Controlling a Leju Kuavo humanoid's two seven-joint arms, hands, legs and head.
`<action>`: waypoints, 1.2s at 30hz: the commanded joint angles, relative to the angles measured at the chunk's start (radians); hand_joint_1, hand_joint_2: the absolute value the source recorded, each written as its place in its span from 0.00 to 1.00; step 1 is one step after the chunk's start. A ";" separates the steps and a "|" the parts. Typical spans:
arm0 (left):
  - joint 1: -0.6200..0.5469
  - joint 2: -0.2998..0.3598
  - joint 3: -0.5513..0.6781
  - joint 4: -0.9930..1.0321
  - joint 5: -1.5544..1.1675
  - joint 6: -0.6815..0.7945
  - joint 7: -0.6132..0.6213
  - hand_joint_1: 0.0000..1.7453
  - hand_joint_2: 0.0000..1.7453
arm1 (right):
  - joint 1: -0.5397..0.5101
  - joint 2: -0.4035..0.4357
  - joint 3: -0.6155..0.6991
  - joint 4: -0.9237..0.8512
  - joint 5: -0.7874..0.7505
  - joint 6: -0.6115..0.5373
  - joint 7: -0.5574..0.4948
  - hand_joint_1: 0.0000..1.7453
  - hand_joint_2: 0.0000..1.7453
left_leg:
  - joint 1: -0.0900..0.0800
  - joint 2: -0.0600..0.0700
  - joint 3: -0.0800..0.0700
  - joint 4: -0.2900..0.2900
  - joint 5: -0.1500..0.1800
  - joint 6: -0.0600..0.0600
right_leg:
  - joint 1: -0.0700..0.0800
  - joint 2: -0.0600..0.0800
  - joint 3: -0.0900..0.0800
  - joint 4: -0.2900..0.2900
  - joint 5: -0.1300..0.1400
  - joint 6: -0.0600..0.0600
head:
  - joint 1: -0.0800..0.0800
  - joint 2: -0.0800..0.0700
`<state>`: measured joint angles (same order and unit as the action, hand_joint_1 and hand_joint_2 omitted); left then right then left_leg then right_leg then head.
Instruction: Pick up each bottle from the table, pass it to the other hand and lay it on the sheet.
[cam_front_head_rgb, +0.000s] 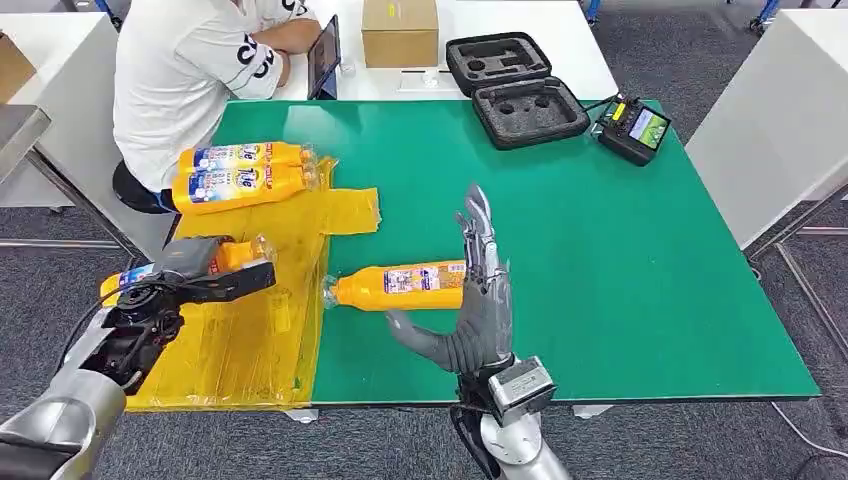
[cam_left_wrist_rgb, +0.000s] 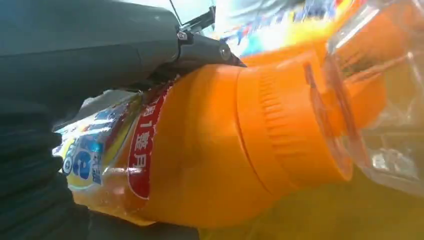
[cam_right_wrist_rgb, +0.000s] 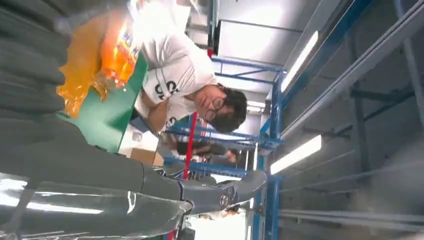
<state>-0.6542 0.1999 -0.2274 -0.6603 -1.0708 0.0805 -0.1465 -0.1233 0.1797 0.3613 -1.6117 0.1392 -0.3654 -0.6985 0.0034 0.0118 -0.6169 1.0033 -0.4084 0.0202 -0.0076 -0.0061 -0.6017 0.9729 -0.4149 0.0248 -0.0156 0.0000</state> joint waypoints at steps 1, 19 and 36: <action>-0.061 -0.008 -0.049 0.175 -0.026 -0.031 0.021 1.00 1.00 | -0.057 0.023 -0.020 0.071 -0.003 0.023 0.000 0.00 1.00 | 0.001 -0.001 0.004 0.000 -0.001 -0.001 | 0.001 0.001 0.004 0.000 -0.001 -0.001 | 0.000 0.000; -0.006 -0.062 0.005 0.218 0.046 -0.066 -0.061 0.57 1.00 | -0.048 0.032 -0.052 0.082 0.002 0.025 0.005 0.00 1.00 | 0.000 -0.002 0.006 -0.002 0.000 -0.001 | 0.000 0.000 0.006 -0.002 -0.001 0.000 | 0.000 0.000; 0.051 -0.135 0.199 0.146 0.684 -0.511 -0.232 0.00 0.00 | -0.037 0.020 -0.047 0.116 0.001 -0.023 0.020 0.00 1.00 | -0.002 -0.006 0.015 -0.003 0.000 0.000 | -0.003 -0.004 0.016 -0.003 -0.001 0.000 | 0.000 0.000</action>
<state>-0.6859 0.1294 -0.1210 -0.5413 -0.5323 -0.3547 -0.4082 -0.1457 0.2037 0.3353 -1.5633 0.1404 -0.3727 -0.6901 0.0020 0.0060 -0.6052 1.0026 -0.4078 0.0211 -0.0098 -0.0114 -0.5881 0.9724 -0.4158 0.0253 -0.0157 0.0000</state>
